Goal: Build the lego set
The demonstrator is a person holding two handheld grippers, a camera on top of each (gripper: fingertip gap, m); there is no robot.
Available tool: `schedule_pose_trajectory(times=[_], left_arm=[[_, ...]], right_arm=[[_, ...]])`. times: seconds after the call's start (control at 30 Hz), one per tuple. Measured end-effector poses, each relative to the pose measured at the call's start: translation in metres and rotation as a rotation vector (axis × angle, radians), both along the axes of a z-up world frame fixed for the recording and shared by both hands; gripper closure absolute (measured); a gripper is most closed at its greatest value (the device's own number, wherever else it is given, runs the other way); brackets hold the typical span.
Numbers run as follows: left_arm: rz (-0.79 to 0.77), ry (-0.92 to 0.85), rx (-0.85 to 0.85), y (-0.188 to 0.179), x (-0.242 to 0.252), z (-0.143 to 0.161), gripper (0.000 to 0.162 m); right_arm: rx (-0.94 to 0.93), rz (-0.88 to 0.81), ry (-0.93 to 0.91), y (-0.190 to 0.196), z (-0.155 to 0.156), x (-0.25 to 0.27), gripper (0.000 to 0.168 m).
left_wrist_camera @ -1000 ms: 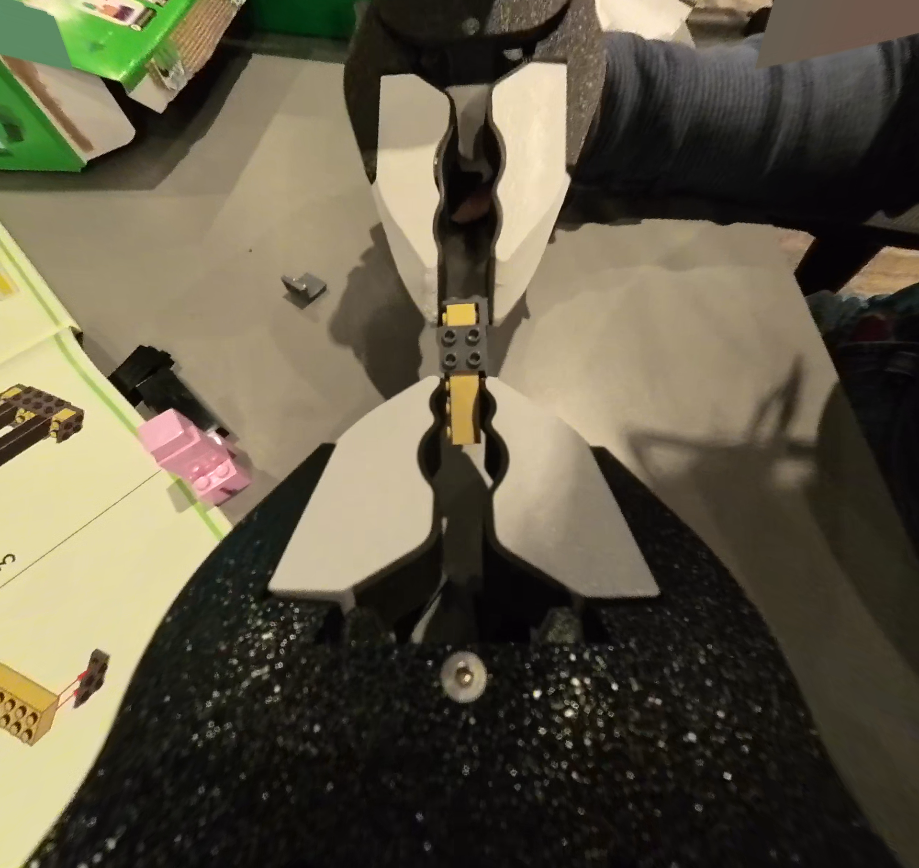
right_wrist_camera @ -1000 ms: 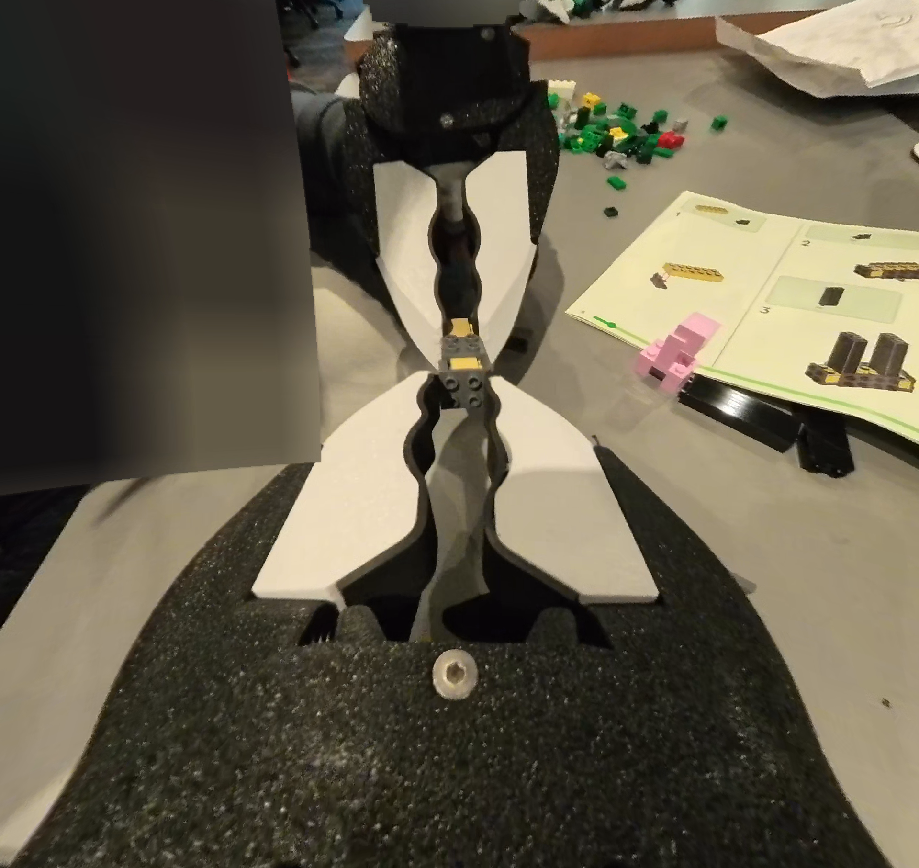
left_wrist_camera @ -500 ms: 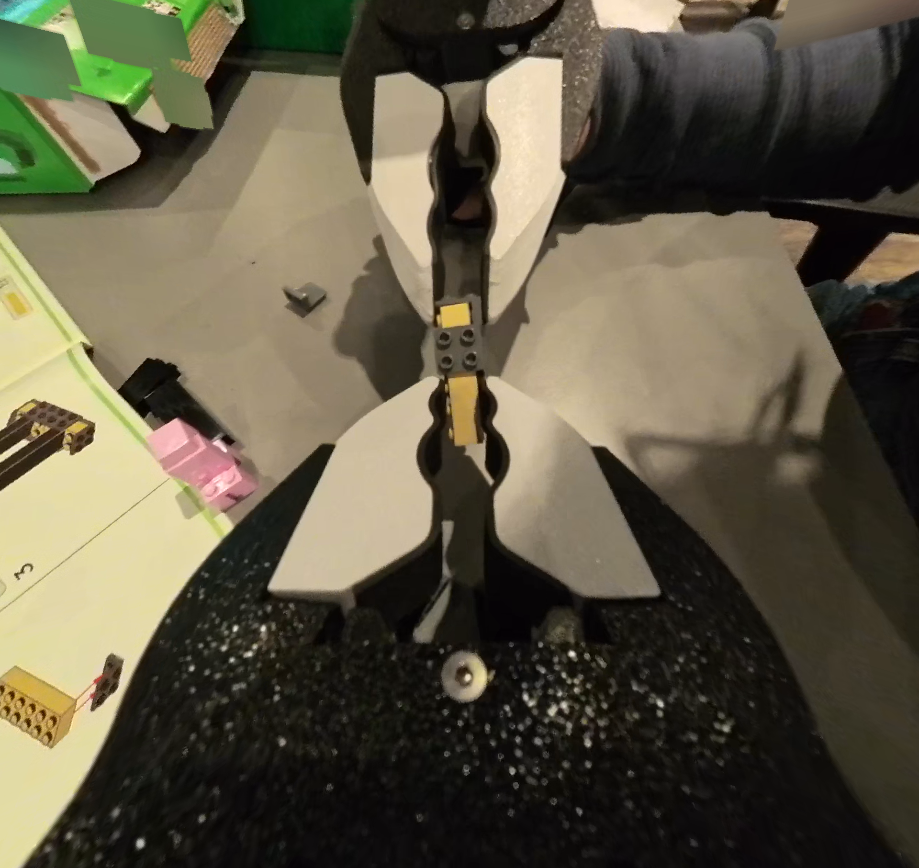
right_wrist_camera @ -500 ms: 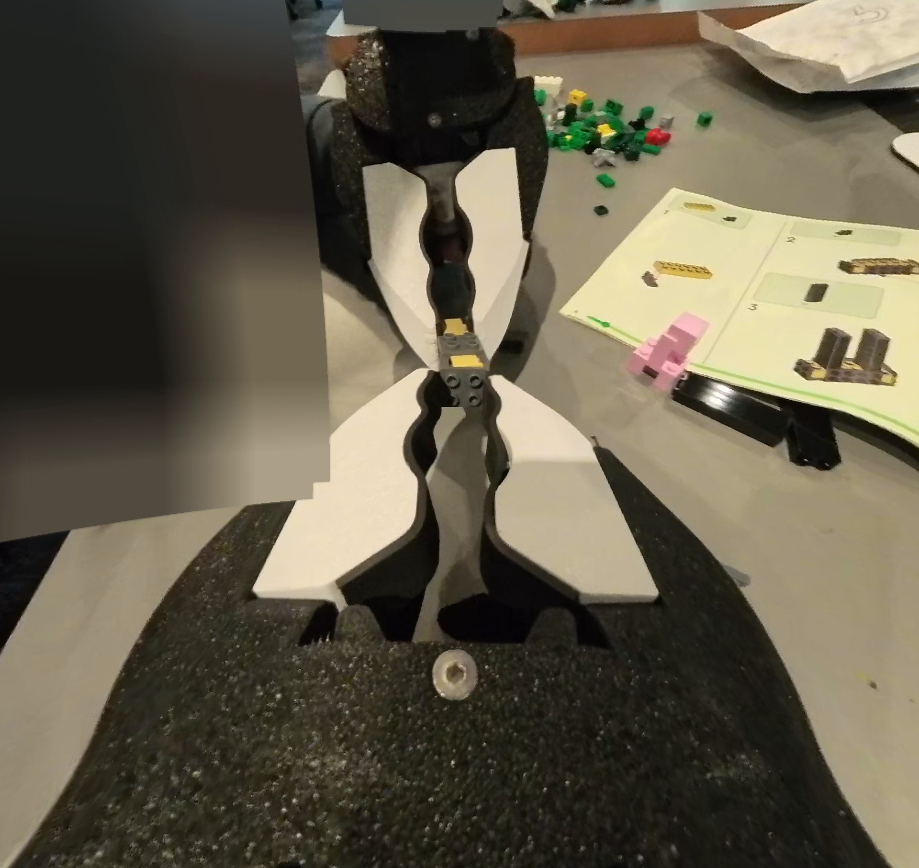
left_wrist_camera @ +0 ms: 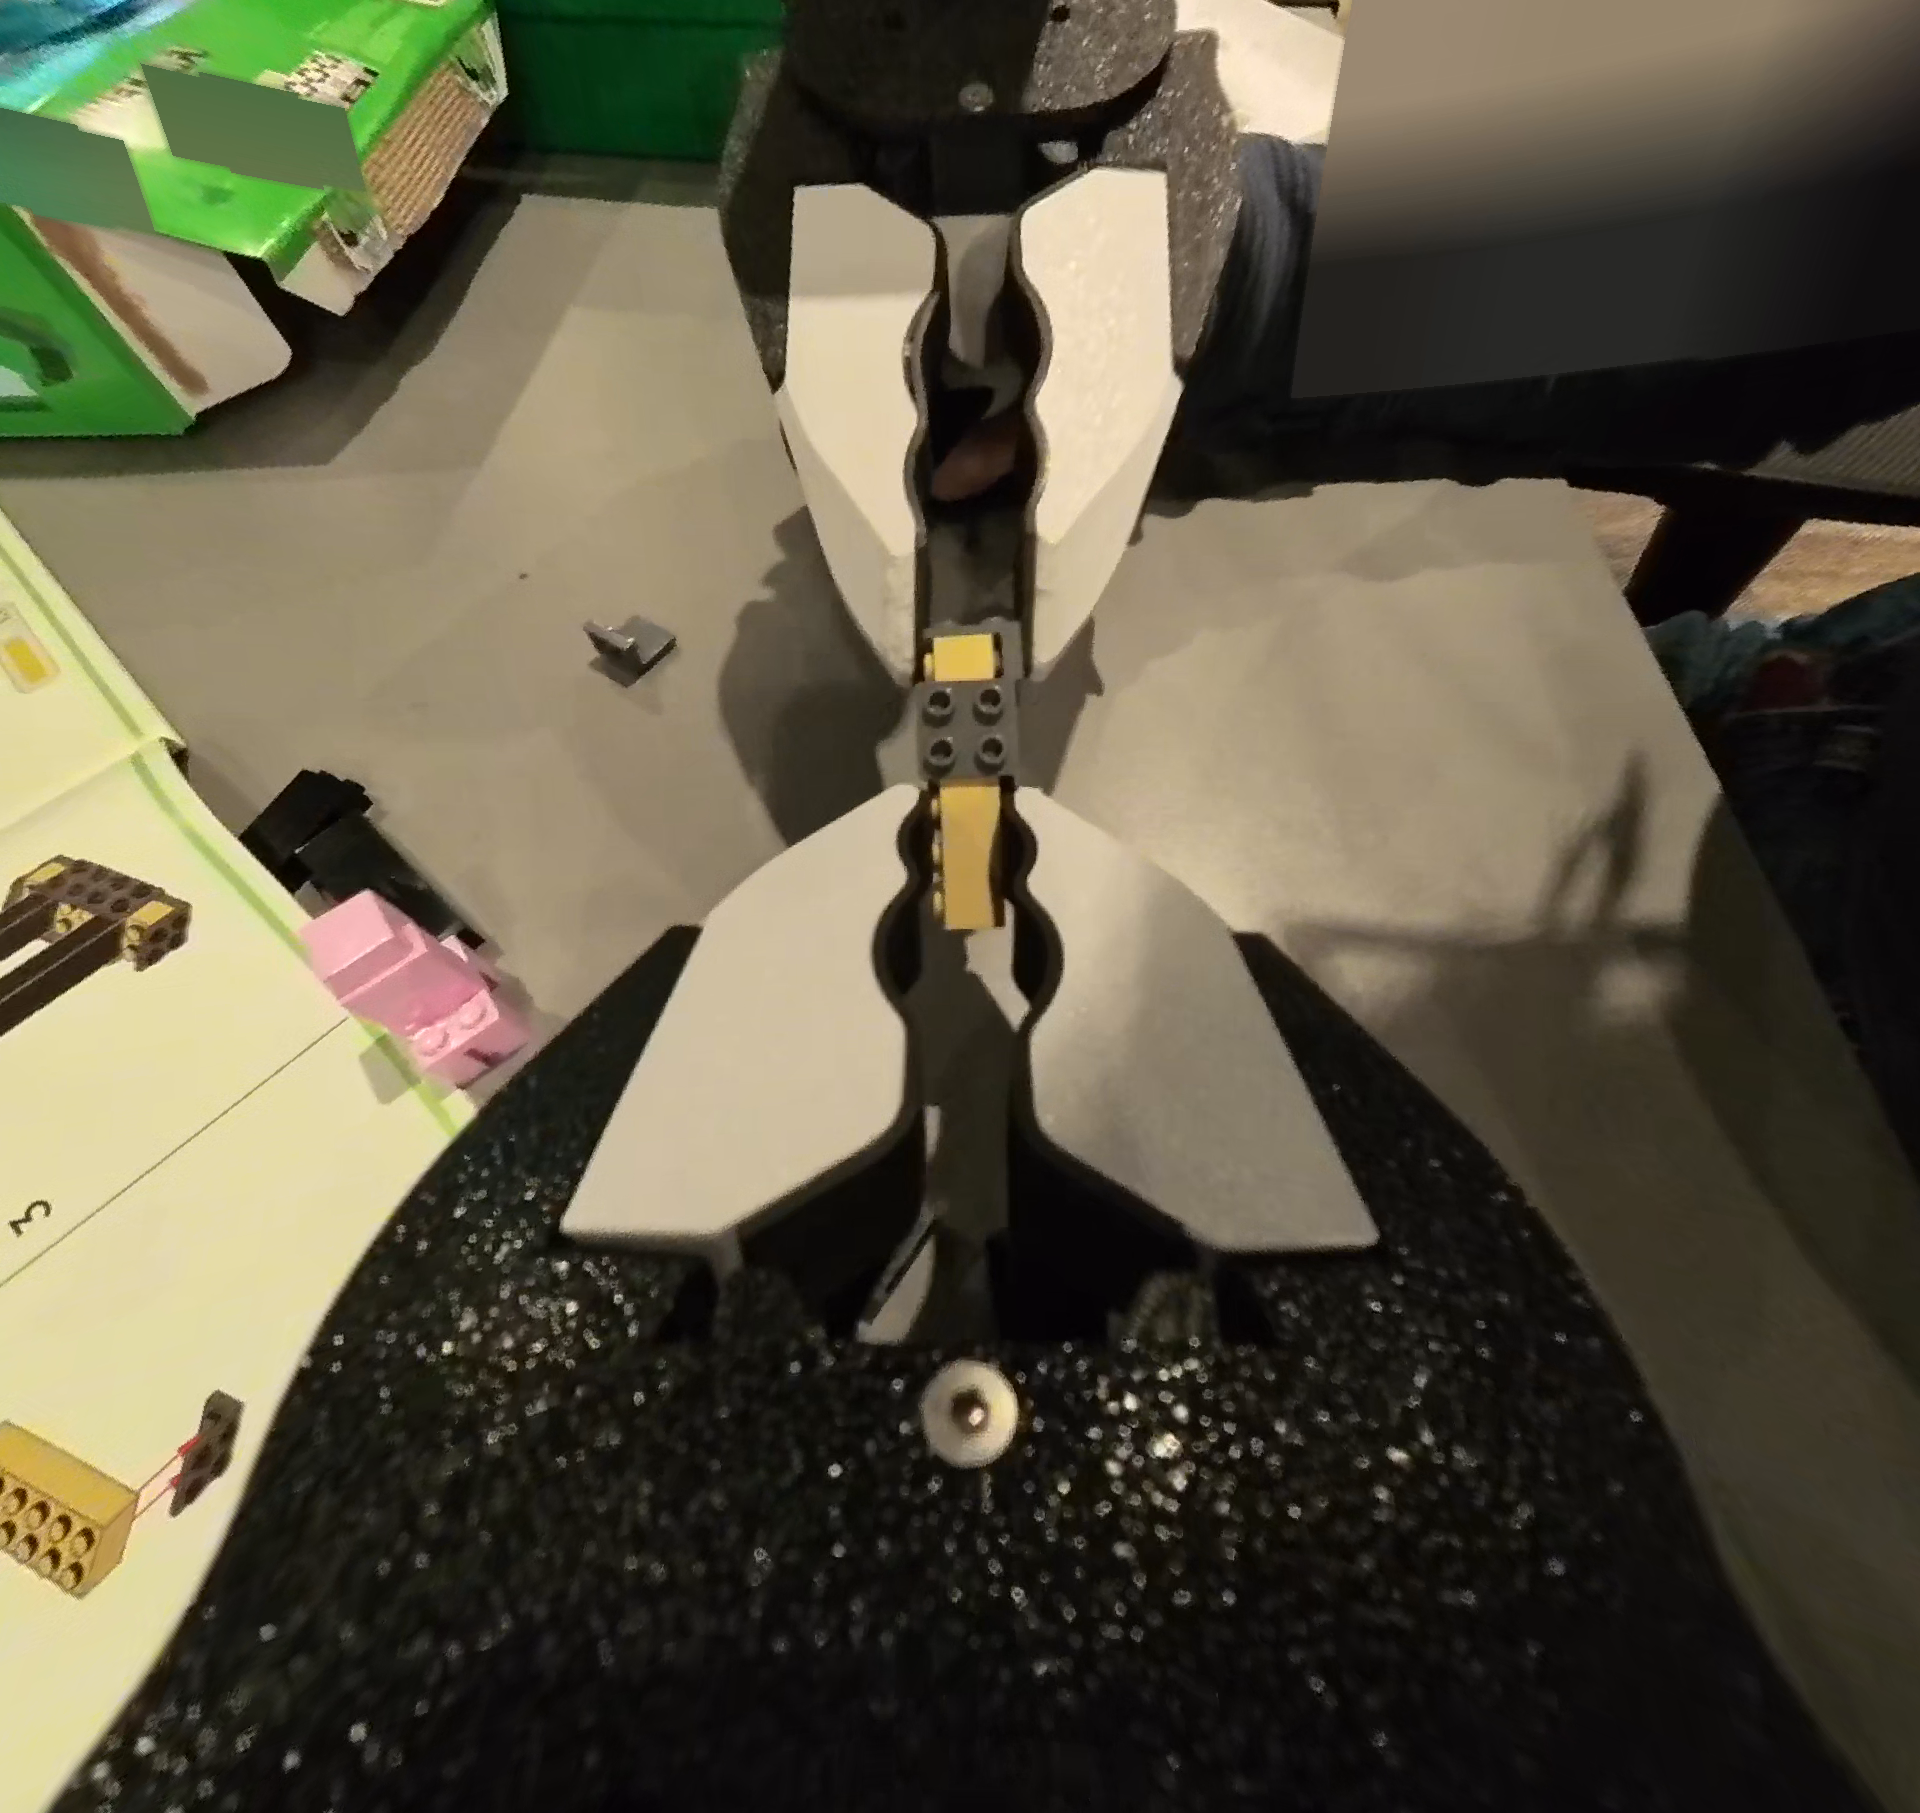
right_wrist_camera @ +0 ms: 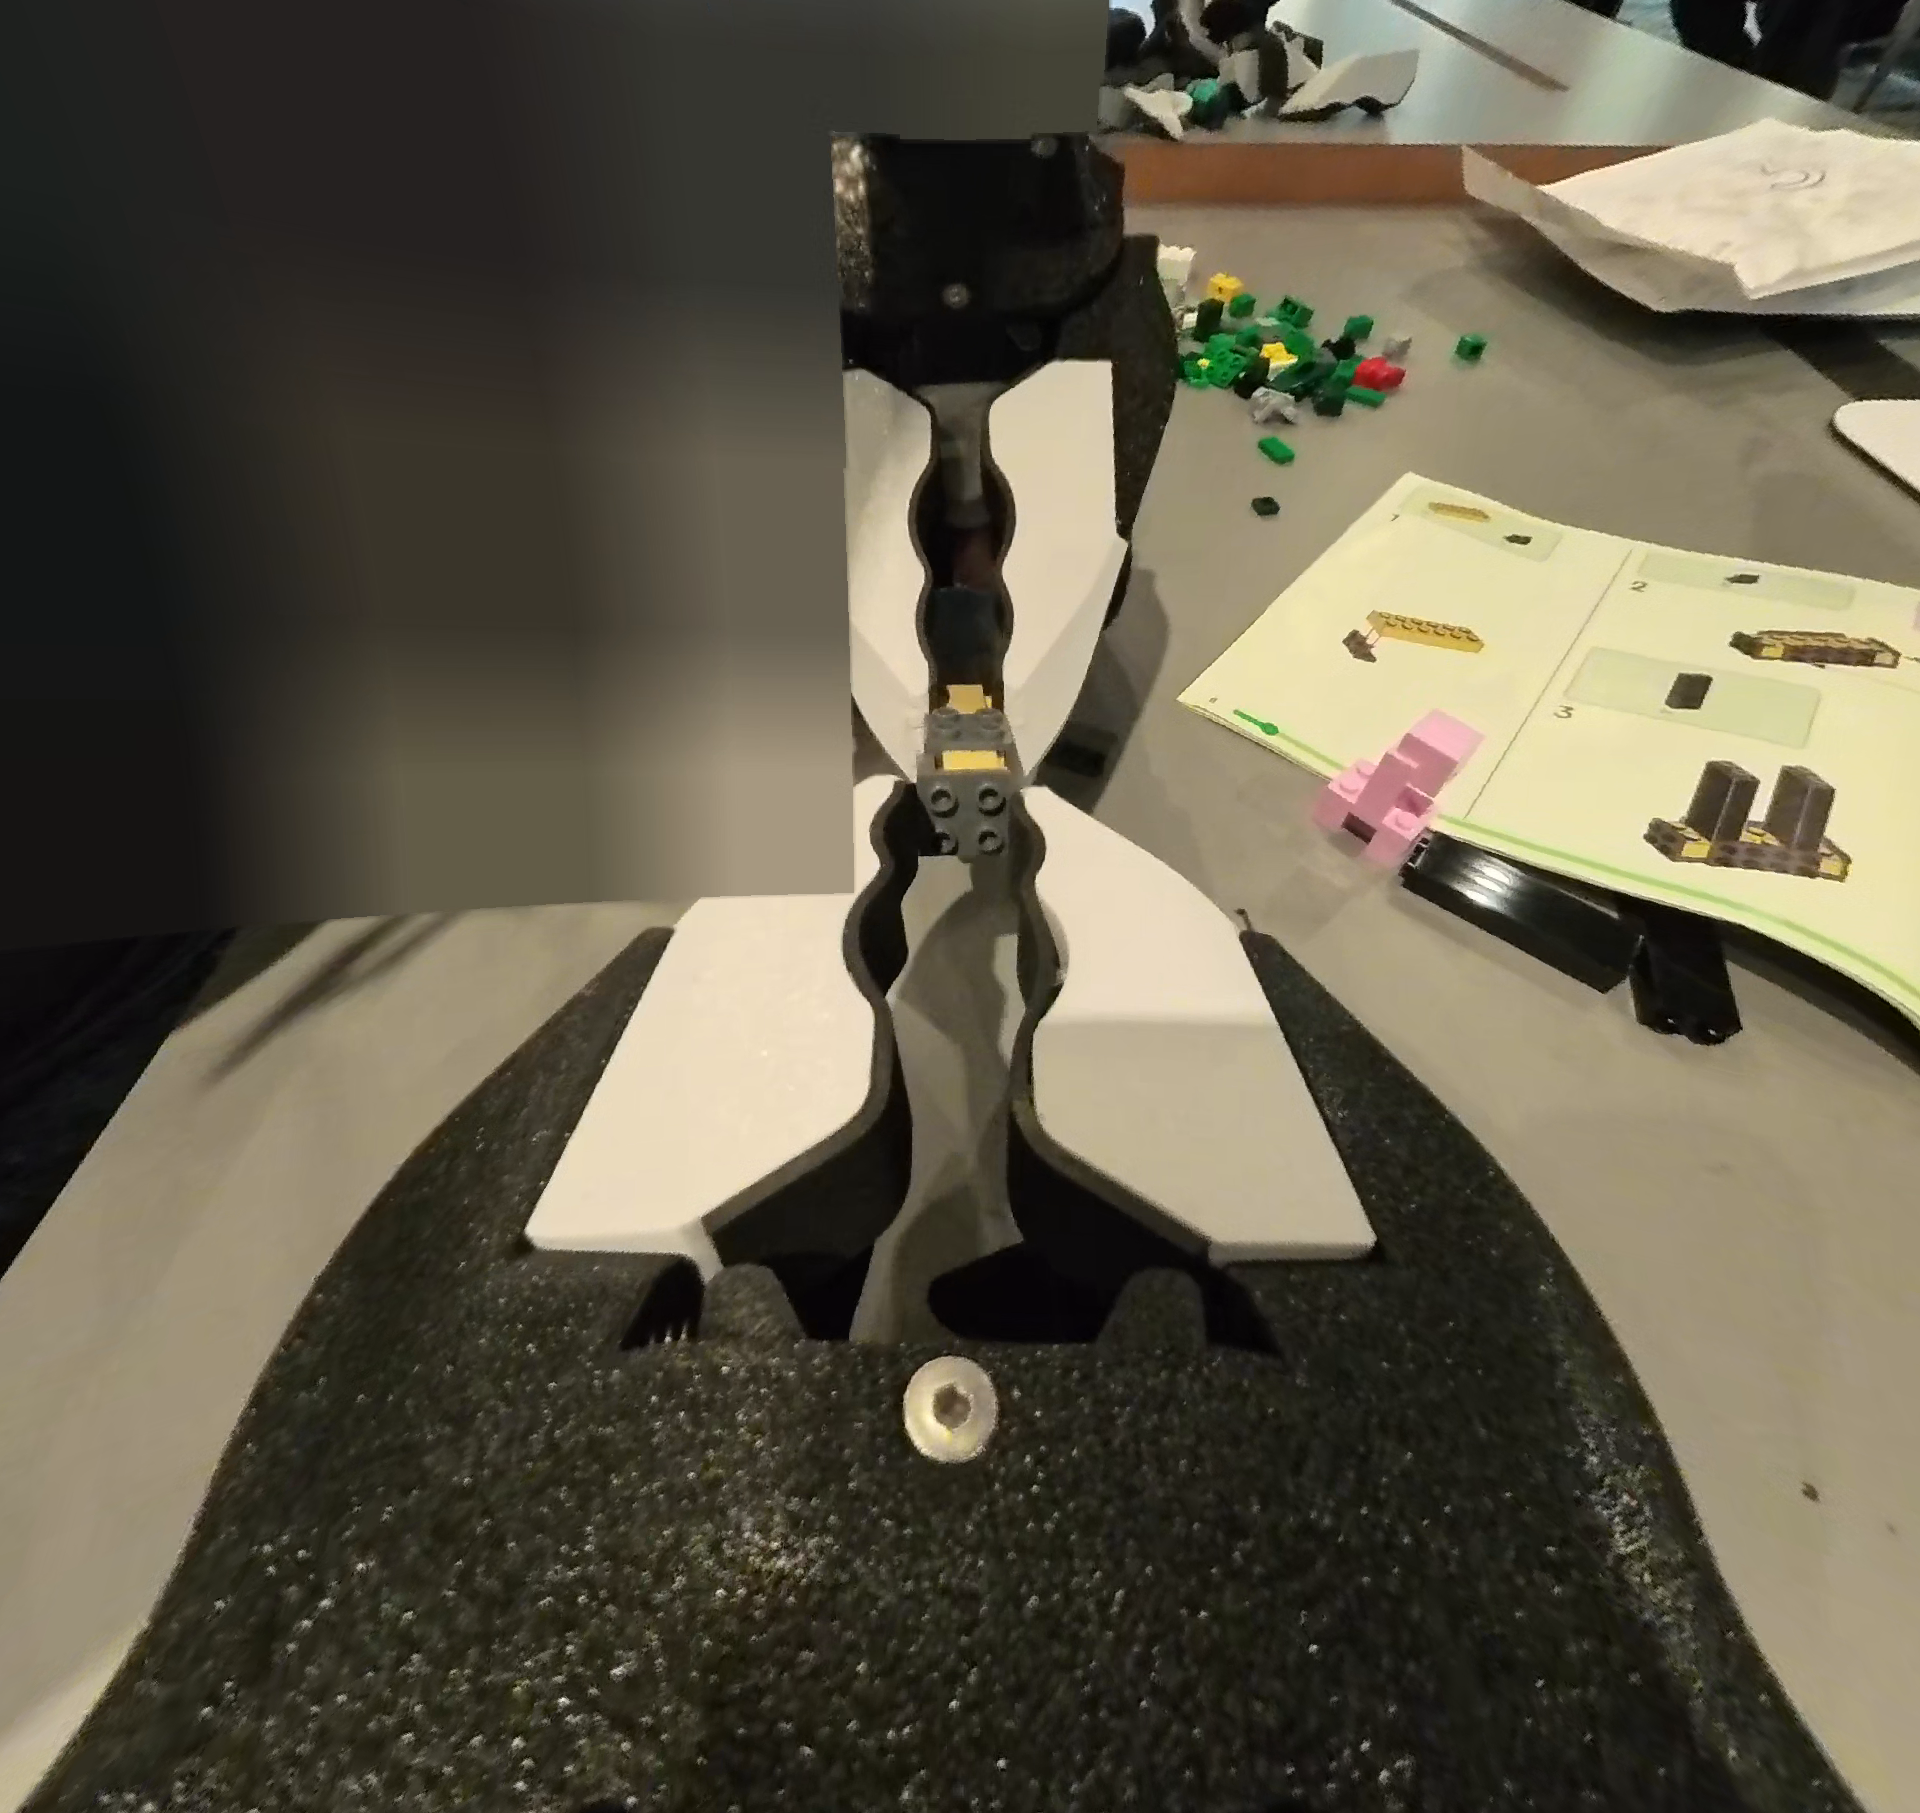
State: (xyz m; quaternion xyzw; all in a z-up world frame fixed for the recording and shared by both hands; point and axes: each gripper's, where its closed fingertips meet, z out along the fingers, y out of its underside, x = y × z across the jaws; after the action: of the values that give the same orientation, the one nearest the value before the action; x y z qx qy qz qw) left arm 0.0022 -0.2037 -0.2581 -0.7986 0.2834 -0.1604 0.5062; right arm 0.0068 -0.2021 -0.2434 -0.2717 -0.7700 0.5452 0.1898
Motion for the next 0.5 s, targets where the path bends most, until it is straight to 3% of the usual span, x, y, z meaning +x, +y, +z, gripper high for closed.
schedule_pose_trajectory(times=[0.33,0.5], left_arm=[[-0.002,-0.021,0.019,0.0001,0.0014,0.0043,0.151],[0.003,-0.031,0.036,0.0002,0.0012,0.0081,0.15]], right_arm=[[-0.098,-0.003,-0.046,0.0004,0.0046,-0.0014,0.144],[-0.168,0.024,-0.079,-0.0027,0.0091,0.0006,0.152]])
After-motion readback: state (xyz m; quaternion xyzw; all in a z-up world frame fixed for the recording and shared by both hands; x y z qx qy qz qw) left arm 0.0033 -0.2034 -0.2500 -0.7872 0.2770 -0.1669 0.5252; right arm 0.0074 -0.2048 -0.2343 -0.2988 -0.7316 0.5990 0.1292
